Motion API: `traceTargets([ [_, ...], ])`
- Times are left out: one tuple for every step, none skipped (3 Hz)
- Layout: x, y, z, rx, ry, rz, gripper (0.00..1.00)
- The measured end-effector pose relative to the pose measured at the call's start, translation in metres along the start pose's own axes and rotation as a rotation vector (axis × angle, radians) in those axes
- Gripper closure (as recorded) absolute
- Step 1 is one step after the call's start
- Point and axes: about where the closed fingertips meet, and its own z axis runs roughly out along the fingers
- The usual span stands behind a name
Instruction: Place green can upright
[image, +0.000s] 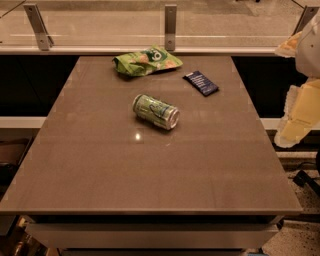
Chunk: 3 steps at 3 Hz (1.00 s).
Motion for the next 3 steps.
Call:
traceTargets([
  [-0.002, 0.0, -0.001, 0.006, -0.003, 0.009, 0.0],
  [-0.01, -0.001, 0.002, 0.014, -0.011, 0.048, 0.0],
  [-0.02, -0.005, 0.013, 0.021, -0.003, 0.096, 0.0],
])
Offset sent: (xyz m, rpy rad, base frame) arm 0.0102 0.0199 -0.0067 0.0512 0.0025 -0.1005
